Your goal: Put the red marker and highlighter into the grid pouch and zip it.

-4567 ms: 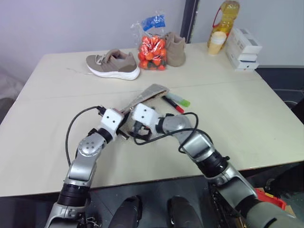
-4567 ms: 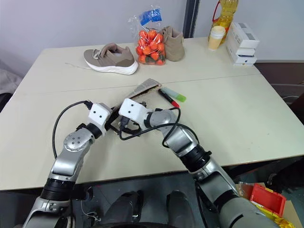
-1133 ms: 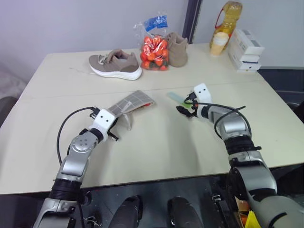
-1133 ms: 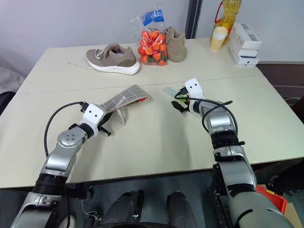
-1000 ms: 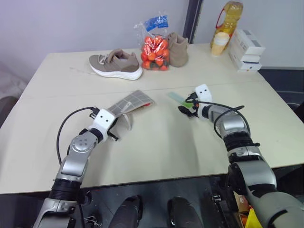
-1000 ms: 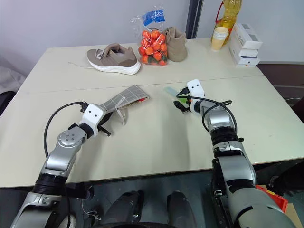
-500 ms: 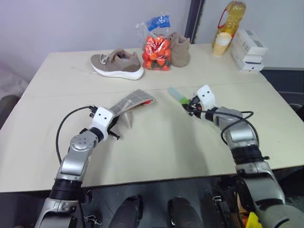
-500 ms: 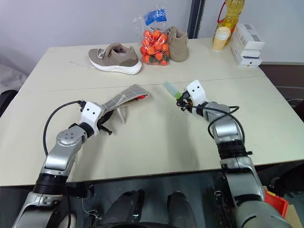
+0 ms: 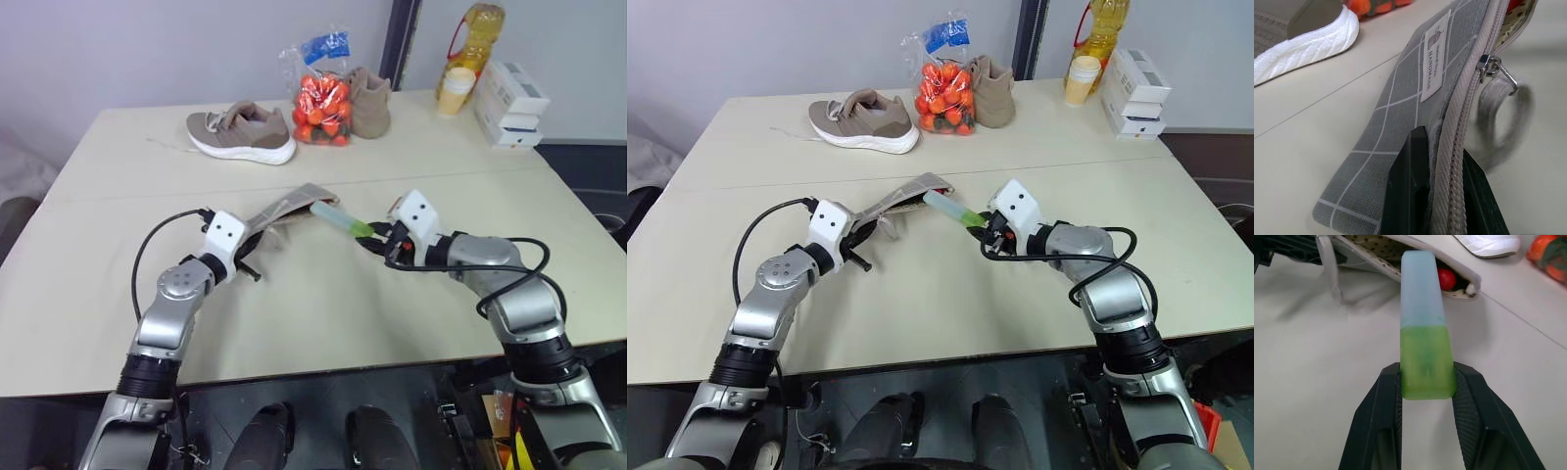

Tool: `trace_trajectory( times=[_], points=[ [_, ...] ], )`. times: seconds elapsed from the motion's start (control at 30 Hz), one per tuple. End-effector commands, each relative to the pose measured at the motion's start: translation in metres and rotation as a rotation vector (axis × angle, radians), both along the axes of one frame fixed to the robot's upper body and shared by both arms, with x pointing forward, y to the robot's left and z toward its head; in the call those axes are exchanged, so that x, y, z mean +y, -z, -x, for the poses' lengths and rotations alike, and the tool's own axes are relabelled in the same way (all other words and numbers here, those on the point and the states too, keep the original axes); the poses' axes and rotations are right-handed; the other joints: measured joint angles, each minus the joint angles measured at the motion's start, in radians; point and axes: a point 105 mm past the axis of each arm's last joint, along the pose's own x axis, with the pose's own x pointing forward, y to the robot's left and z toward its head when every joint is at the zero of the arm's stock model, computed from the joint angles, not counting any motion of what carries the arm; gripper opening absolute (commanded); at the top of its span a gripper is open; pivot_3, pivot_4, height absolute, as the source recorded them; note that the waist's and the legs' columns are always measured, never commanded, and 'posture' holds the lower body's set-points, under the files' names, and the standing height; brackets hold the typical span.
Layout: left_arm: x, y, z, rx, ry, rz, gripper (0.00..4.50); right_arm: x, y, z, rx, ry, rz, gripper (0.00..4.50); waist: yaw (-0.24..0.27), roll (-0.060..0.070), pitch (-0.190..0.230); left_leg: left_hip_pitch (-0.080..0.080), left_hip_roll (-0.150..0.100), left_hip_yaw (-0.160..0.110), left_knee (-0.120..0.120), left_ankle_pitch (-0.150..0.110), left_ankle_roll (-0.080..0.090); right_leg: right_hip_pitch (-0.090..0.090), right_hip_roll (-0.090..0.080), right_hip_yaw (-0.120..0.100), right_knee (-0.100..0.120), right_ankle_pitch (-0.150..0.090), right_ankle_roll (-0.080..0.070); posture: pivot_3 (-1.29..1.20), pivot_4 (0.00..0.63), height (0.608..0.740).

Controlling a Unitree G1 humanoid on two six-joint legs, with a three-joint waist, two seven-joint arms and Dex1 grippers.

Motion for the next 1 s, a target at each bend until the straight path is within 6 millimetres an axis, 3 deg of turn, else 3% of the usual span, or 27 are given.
trace_trajectory(
  times=[0.03, 0.23, 0.6, 1.0],
  points=[
    [-0.009, -0.015, 0.001, -0.057, 0.034, 0.006, 0.0, 0.008, -0.014, 0.001, -0.047, -0.029, -0.006, 0.85, 0.0, 0.0, 0.0, 0.0, 0.0, 0.0, 0.0, 0.0, 0.0, 0.0, 0.0, 0.0, 0.0, 0.0, 0.0, 0.0, 0.15, 0.74],
    [-0.015, -0.016, 0.008, -0.086, 0.081, -0.033, 0.0, 0.015, -0.016, 0.0, -0.065, -0.058, 0.045, 0.85, -0.002, 0.0, 0.0, 0.0, 0.0, 0.0, 0.0, 0.0, 0.0, 0.0, 0.0, 0.0, 0.0, 0.0, 0.0, 0.0, 0.15, 0.74],
    [-0.045, -0.01, 0.037, -0.15, 0.355, -0.191, 0.0, 0.044, -0.02, 0.001, -0.155, -0.19, 0.308, 0.85, -0.001, 0.0, 0.0, 0.0, 0.0, 0.0, -0.001, 0.0, 0.0, 0.0, 0.0, 0.0, -0.001, 0.0, 0.0, 0.0, 0.15, 0.74],
    [-0.033, -0.007, 0.039, -0.152, 0.356, -0.248, 0.0, 0.042, -0.022, 0.001, -0.181, -0.218, 0.386, 0.85, -0.001, 0.0, 0.0, 0.0, 0.0, 0.0, -0.001, 0.0, 0.0, -0.001, 0.0, 0.0, -0.001, 0.0, 0.0, 0.0, 0.15, 0.74]
  ],
)
